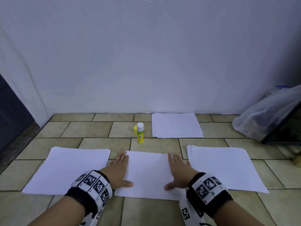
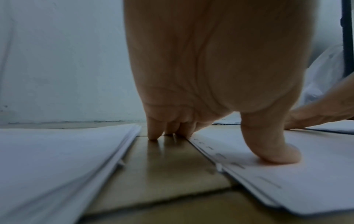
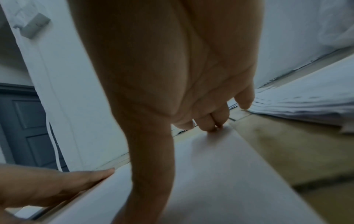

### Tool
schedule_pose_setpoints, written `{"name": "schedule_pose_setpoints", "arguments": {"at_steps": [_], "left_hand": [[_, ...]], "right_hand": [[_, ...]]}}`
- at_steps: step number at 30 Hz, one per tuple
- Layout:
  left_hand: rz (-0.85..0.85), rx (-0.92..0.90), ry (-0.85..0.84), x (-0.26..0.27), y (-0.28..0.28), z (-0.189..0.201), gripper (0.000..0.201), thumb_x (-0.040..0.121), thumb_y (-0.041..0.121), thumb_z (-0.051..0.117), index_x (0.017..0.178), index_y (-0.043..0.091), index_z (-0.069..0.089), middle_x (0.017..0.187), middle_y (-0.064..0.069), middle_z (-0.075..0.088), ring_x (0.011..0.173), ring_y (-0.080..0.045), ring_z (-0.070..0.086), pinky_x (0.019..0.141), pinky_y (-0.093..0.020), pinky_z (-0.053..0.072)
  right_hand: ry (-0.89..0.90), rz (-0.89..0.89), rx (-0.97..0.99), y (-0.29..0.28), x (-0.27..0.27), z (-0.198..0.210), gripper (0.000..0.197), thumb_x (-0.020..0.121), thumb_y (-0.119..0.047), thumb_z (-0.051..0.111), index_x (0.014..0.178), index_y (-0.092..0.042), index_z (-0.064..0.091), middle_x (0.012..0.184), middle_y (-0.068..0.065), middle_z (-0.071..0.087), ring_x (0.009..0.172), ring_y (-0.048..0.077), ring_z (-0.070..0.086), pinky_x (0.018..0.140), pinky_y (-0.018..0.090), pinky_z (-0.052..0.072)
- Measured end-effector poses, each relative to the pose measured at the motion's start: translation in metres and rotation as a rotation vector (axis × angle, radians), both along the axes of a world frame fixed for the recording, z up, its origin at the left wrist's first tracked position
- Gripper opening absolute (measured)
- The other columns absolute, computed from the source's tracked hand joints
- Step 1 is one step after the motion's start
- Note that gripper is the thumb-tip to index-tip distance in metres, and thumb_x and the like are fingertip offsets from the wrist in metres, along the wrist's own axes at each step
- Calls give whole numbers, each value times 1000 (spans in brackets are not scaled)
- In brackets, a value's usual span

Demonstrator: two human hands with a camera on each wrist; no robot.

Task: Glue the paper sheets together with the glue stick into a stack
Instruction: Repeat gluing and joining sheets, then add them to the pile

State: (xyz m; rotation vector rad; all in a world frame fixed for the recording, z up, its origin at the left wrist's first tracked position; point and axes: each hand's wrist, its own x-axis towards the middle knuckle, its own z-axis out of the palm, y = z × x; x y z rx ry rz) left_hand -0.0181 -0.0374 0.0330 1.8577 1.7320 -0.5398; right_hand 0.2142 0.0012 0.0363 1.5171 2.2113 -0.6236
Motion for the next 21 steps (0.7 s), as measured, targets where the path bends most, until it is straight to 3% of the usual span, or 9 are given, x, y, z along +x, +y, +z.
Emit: {"name": "schedule_pose_setpoints", "arguments": {"at_steps": [3, 7, 10, 13, 15, 16, 18, 21], "left_hand": [[10, 4, -12, 1, 0, -1, 104, 93, 53, 50, 147, -1, -20, 155, -13, -28, 145, -23, -21, 121, -37, 1], [7, 4, -19, -1, -1, -3, 104, 93, 54, 49, 148, 1, -21, 155, -12, -29, 145, -23, -22, 121, -36, 1], [4, -1, -18, -3, -1, -4, 104, 92, 56, 48, 147, 1, -22, 155, -11, -29, 145, -22, -23, 121, -36, 0], [4, 0, -17, -2, 0, -5, 105, 92, 56, 49, 147, 1, -21, 155, -11, -29, 145, -22, -23, 121, -38, 0], [-3, 5, -9, -1, 0, -5, 104, 92, 56, 48, 147, 0, -21, 155, -12, -29, 145, -23, -23, 121, -39, 0], [-5, 9, -2, -1, 0, -6, 104, 92, 56, 48, 147, 0, -20, 155, -12, -28, 145, -23, -22, 121, -39, 0], [-7, 13, 7, -2, 0, -6, 104, 92, 56, 48, 147, -1, -20, 155, -13, -28, 145, -23, -22, 121, -39, 1], [-11, 8, 11, -2, 1, -6, 103, 93, 56, 47, 147, -1, -20, 155, -12, -28, 145, -24, -22, 121, -39, 1]], "right_hand": [[60, 1, 38, -1, 2, 3, 136, 68, -51, 79, 147, -6, -22, 159, 12, 3, 148, 24, -1, 117, 50, 3], [173, -39, 87, 2, 4, 4, 133, 66, -44, 83, 151, -12, -14, 154, 10, 22, 145, 22, 16, 118, 48, 6], [393, -145, 31, 4, 11, 7, 127, 64, -36, 86, 153, -19, -4, 148, 4, 37, 136, 21, 34, 116, 35, 21], [662, -311, 74, -2, 19, 8, 118, 63, -25, 87, 152, -23, 9, 148, 1, 28, 135, 19, 33, 109, 26, 30], [789, -453, 155, -7, 25, 8, 106, 61, -17, 87, 143, -33, 22, 146, 4, 18, 129, 25, 40, 105, 30, 40], [821, -492, 159, -9, 27, 8, 96, 61, -14, 86, 135, -38, 30, 143, 5, 20, 119, 27, 48, 96, 30, 47], [777, -455, 98, -14, 28, 11, 70, 64, -14, 84, 119, -38, 46, 131, 2, 35, 103, 22, 54, 87, 26, 50], [683, -322, -51, -21, 26, 13, 43, 71, -14, 80, 108, -32, 65, 120, -6, 52, 106, 14, 52, 82, 16, 48]]}}
